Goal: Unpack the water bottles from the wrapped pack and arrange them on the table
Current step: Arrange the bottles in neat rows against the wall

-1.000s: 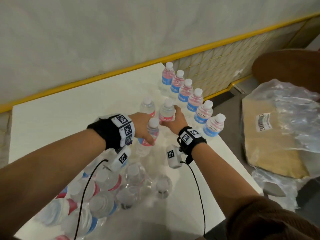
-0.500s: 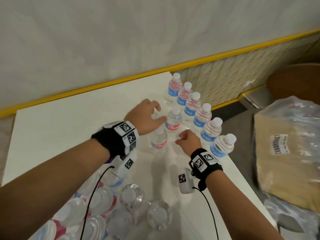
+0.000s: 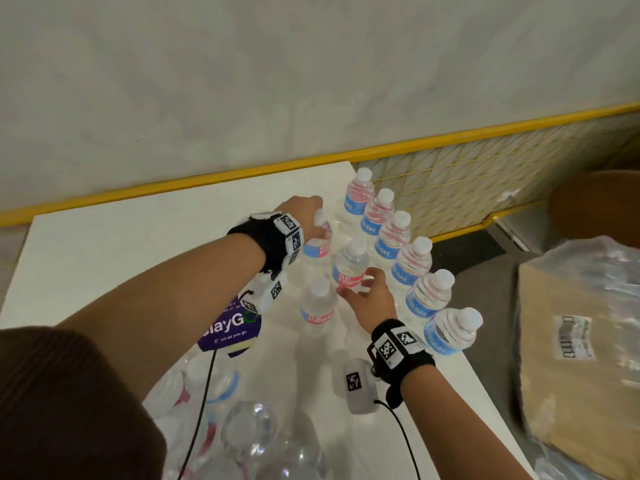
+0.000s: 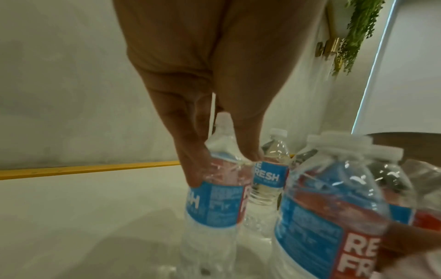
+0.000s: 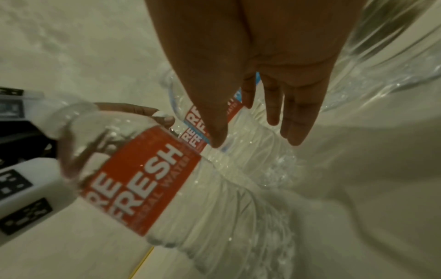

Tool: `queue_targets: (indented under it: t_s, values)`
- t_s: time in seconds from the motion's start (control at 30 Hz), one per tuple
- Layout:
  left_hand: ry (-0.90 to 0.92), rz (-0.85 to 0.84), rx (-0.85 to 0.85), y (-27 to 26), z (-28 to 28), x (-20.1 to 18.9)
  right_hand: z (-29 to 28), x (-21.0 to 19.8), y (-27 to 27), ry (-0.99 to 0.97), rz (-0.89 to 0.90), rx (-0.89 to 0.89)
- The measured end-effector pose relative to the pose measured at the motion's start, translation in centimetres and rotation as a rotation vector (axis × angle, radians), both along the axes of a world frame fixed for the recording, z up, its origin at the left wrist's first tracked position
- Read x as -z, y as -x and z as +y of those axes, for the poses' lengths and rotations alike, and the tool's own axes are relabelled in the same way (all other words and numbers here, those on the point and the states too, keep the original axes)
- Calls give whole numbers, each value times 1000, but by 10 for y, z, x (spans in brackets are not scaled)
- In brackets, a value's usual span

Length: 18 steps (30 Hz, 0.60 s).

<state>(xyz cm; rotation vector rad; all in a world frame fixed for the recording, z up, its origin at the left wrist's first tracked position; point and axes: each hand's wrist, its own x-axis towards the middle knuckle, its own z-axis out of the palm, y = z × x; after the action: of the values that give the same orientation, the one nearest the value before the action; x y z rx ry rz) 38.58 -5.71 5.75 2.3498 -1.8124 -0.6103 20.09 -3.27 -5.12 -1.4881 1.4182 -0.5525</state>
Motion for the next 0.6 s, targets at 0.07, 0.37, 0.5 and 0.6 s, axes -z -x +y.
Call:
queue_targets:
  t_s: [0.07,0.37,0.5,0.6]
  values:
    - [42,39,-62,-1,-11,8,-5,6,-6,12,-37,13]
    - [-90,443,-127,-15,-20,41,-17,26,-16,48,-126,89]
    - [-56,487,-143,-19,-20,51,-20,31,-28,24,-158,127]
    - [-17,443,-121,-18,-20,56,-22,38,-33,55,-116,168]
